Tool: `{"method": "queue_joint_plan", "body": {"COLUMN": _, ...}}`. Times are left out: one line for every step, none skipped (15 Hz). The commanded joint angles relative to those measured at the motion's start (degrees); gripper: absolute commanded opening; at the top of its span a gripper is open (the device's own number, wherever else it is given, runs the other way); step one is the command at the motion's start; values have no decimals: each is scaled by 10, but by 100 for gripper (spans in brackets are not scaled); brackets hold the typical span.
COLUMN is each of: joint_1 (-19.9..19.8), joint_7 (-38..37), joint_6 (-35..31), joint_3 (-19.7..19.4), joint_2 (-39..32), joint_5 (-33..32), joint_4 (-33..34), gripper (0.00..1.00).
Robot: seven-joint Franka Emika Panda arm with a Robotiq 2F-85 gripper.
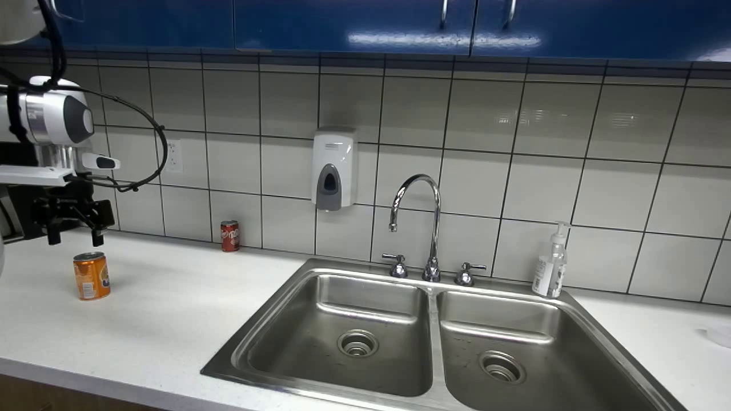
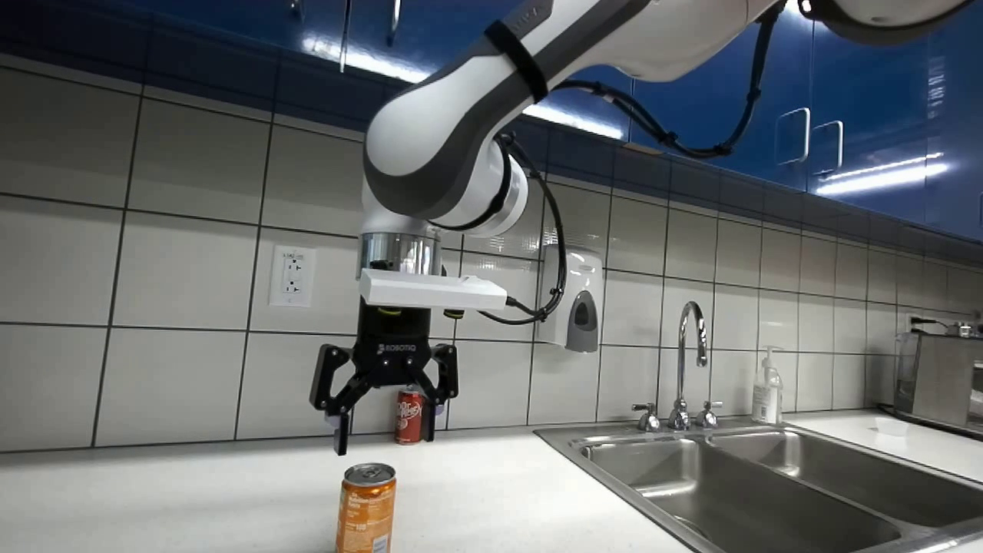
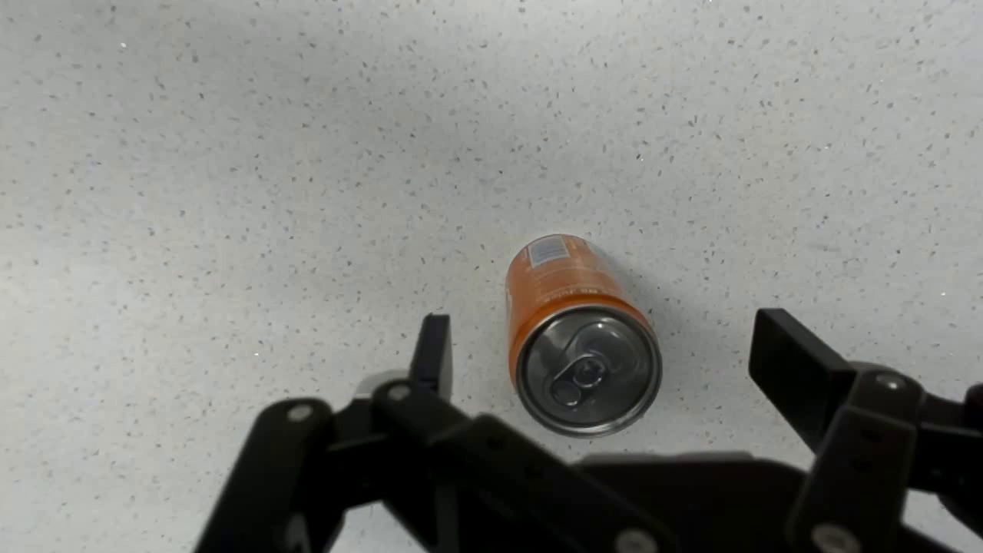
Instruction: Lift the orange bottle can and put it in the sink
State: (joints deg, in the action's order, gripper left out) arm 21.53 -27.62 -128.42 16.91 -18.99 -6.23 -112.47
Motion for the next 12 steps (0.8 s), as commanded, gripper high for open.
{"method": "queue_joint_plan", "body": {"joint_1": 22, "joint_7": -6, "joint_6": 19, "joint_3": -18, "joint_2": -31, "joint_5": 5, "joint_4": 36, "gripper": 100}}
{"method": "queue_joint_plan", "body": {"joint_1": 24, "joint_7": -3, "joint_6": 20, "joint_3": -20, "joint_2": -36, "joint_5": 7, "joint_4": 38, "gripper": 100}}
{"method": "queue_joint_plan", "body": {"joint_1": 27, "joint_7": -4, "joint_6": 20, "joint_3": -23, "joint_2": -42, "joint_5": 7, "joint_4": 40, "gripper": 100}}
{"method": "queue_joint_plan", "body": {"joint_1": 28, "joint_7": -2, "joint_6": 20, "joint_3": -25, "joint_2": -47, "joint_5": 8, "joint_4": 42, "gripper": 100}}
{"method": "queue_joint_plan", "body": {"joint_1": 29, "joint_7": 0, "joint_6": 20, "joint_3": -27, "joint_2": -51, "joint_5": 10, "joint_4": 43, "gripper": 100}}
{"method": "queue_joint_plan", "body": {"joint_1": 30, "joint_7": -2, "joint_6": 19, "joint_3": -30, "joint_2": -55, "joint_5": 10, "joint_4": 44, "gripper": 100}}
{"method": "queue_joint_plan", "body": {"joint_1": 30, "joint_7": 0, "joint_6": 19, "joint_3": -31, "joint_2": -58, "joint_5": 13, "joint_4": 44, "gripper": 100}}
{"method": "queue_joint_plan", "body": {"joint_1": 31, "joint_7": -1, "joint_6": 18, "joint_3": -34, "joint_2": -62, "joint_5": 13, "joint_4": 45, "gripper": 100}}
{"method": "queue_joint_plan", "body": {"joint_1": 31, "joint_7": -1, "joint_6": 18, "joint_3": -37, "joint_2": -66, "joint_5": 12, "joint_4": 45, "gripper": 100}}
{"method": "queue_joint_plan", "body": {"joint_1": 33, "joint_7": -3, "joint_6": 17, "joint_3": -41, "joint_2": -71, "joint_5": 8, "joint_4": 46, "gripper": 100}}
{"method": "queue_joint_plan", "body": {"joint_1": 33, "joint_7": -2, "joint_6": 18, "joint_3": -44, "joint_2": -77, "joint_5": 8, "joint_4": 49, "gripper": 100}}
{"method": "queue_joint_plan", "body": {"joint_1": 32, "joint_7": 0, "joint_6": 18, "joint_3": -47, "joint_2": -83, "joint_5": 10, "joint_4": 52, "gripper": 100}}
